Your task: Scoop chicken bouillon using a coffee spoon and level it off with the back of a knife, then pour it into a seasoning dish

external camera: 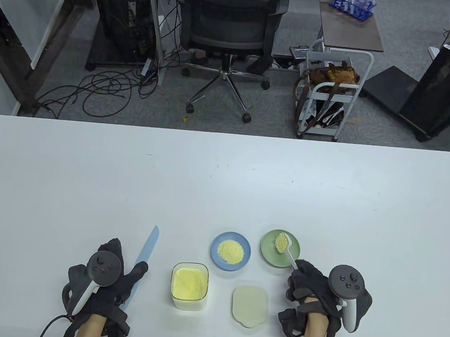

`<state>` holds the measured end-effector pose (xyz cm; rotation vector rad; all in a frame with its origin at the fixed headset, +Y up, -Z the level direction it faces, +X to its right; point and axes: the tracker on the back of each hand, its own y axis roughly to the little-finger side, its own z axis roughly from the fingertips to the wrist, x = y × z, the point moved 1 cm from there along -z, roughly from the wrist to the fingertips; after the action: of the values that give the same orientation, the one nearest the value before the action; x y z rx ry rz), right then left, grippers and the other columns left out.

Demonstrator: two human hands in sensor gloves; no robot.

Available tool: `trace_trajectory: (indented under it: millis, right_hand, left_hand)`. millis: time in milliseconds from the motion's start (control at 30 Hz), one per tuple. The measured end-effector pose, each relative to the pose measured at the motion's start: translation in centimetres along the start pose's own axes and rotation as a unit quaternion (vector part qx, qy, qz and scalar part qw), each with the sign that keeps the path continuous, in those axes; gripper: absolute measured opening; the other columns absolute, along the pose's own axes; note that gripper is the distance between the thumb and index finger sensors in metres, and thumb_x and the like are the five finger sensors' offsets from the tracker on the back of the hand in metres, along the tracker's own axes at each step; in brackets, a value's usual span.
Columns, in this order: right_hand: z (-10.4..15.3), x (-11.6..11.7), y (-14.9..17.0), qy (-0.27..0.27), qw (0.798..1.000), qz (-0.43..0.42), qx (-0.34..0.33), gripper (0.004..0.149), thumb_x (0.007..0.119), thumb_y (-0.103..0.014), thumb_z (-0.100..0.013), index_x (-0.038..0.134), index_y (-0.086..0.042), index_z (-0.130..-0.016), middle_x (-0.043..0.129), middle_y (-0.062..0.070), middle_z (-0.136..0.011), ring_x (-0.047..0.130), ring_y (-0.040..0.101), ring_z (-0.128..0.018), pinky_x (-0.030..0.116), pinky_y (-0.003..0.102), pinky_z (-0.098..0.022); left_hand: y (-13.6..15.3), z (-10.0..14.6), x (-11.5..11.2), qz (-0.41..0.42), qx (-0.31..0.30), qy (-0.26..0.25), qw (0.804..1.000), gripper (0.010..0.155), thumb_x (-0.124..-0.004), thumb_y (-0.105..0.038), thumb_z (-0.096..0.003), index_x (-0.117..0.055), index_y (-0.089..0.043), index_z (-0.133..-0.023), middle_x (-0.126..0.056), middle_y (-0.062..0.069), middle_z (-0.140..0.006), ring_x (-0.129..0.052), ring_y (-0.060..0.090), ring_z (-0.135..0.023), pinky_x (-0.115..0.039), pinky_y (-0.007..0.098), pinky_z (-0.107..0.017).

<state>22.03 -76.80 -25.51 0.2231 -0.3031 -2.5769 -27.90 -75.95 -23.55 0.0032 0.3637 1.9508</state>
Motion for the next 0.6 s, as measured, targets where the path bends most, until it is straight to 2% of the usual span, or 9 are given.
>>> trace_trajectory:
  millis: [167,367,500,600]
  right_hand:
    - [0.2,-0.2,-0.4,0.010,0.999,0.037,0.001,0.046,0.074,-0.012,-0.042,0.065,-0.001,-0.086,0.078,0.031,-0.063,0.093,0.019,-0.029,0.075,0.051,-0.039]
    - [0.6,-0.6,-0.9,0.037,0.998,0.051,-0.008,0.048,0.073,-0.007,-0.041,0.064,-0.010,-0.088,0.069,0.032,-0.070,0.087,0.023,-0.034,0.068,0.055,-0.046]
    - [0.9,-1.1,-1.3,0.066,0.997,0.038,-0.020,0.048,0.072,-0.007,-0.041,0.064,-0.010,-0.088,0.068,0.031,-0.071,0.087,0.023,-0.033,0.068,0.055,-0.046]
    - [1.0,-0.9,-1.8,0.056,0.997,0.000,-0.046,0.049,0.072,-0.009,-0.041,0.063,-0.005,-0.089,0.070,0.031,-0.069,0.090,0.022,-0.033,0.071,0.053,-0.045]
  left_hand:
    - [0.0,0.0,0.0,0.002,-0.002,0.000,1.000,0.100,-0.058,-0.073,-0.0405,-0.014,-0.015,-0.110,-0.027,0.028,-0.115,-0.047,0.047,-0.107,-0.046,0.062,-0.073]
    - [0.0,0.0,0.0,0.005,-0.003,-0.002,1.000,0.100,-0.058,-0.073,-0.0407,-0.015,-0.015,-0.110,-0.028,0.028,-0.115,-0.047,0.047,-0.106,-0.046,0.062,-0.073]
    - [0.0,0.0,0.0,0.006,-0.003,-0.002,1.000,0.100,-0.058,-0.073,-0.0406,-0.014,-0.015,-0.110,-0.028,0.028,-0.115,-0.047,0.047,-0.107,-0.047,0.062,-0.073]
    - [0.0,0.0,0.0,0.006,-0.003,-0.001,1.000,0.100,-0.058,-0.073,-0.0405,-0.015,-0.015,-0.110,-0.028,0.028,-0.115,-0.048,0.047,-0.106,-0.047,0.062,-0.073]
